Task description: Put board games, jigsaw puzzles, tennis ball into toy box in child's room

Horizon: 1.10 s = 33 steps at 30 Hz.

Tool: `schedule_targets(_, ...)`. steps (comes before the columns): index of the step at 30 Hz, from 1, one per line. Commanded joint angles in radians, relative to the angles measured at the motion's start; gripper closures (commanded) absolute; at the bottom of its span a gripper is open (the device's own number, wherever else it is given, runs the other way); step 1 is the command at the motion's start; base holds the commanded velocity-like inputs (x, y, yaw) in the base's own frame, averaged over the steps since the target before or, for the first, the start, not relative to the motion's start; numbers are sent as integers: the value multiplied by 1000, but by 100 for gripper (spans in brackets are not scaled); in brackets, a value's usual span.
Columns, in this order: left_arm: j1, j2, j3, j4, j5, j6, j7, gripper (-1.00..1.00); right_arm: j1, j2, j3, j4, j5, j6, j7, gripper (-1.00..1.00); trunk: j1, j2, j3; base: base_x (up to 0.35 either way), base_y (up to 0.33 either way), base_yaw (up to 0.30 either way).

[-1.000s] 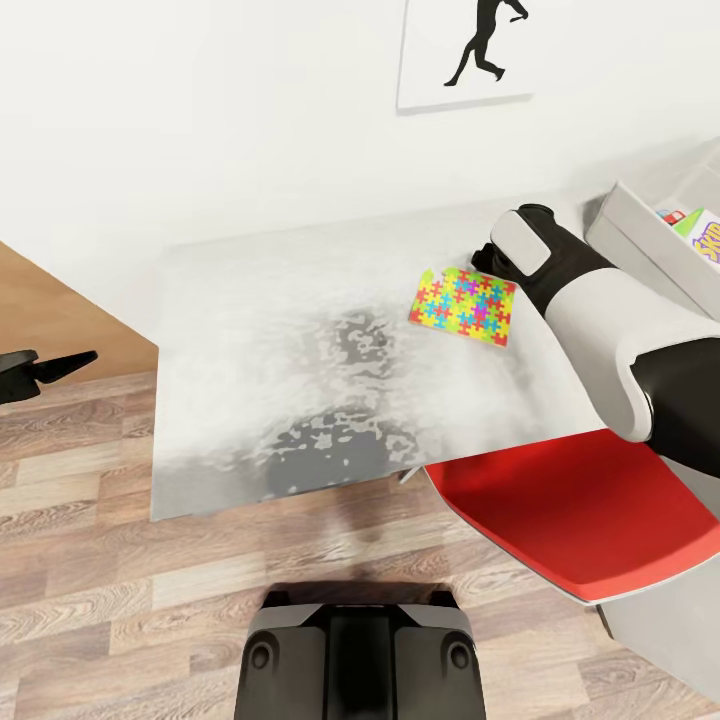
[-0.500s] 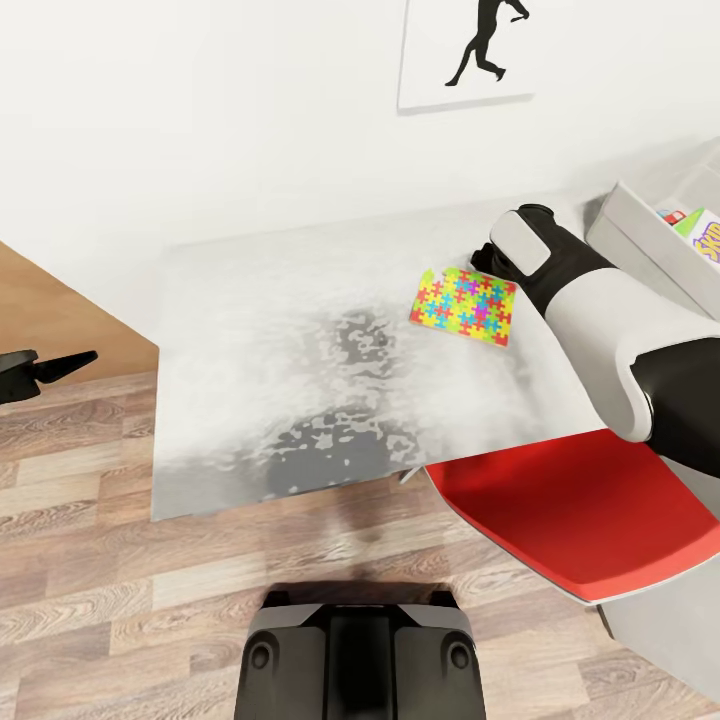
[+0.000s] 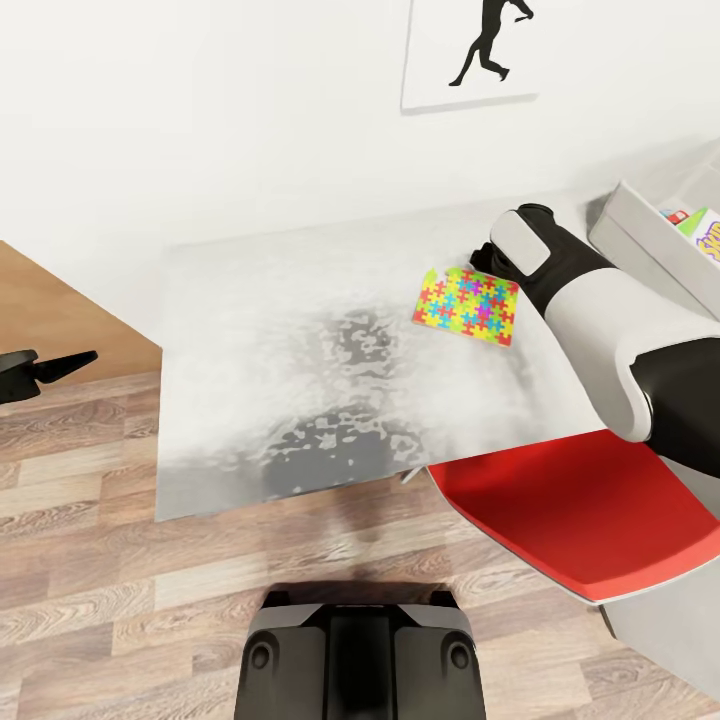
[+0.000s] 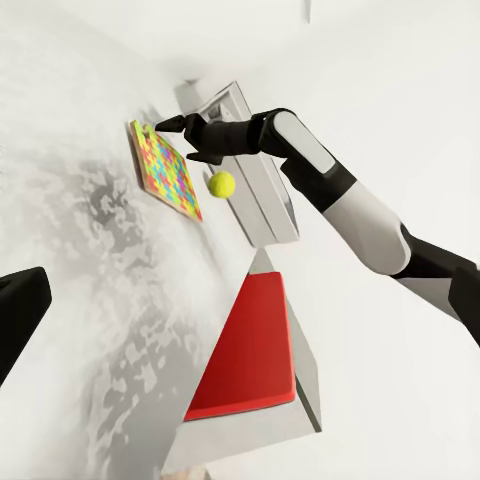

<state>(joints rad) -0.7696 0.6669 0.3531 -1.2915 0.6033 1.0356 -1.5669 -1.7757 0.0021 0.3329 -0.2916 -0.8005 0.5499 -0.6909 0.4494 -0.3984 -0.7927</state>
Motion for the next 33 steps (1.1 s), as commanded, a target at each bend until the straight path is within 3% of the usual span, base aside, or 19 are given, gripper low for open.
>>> schedule_targets(1,0,0,0,0,0,11,-4,-100,-1,-1,6,-1,-5,6,-5,-100,1,-2,-1,0,1,0)
schedule_targets(33,0,1,0,0,0,11,-4,-100,0,-1,9,-1,-5,4,-1,-100,1,-2,-1,-38,10,0)
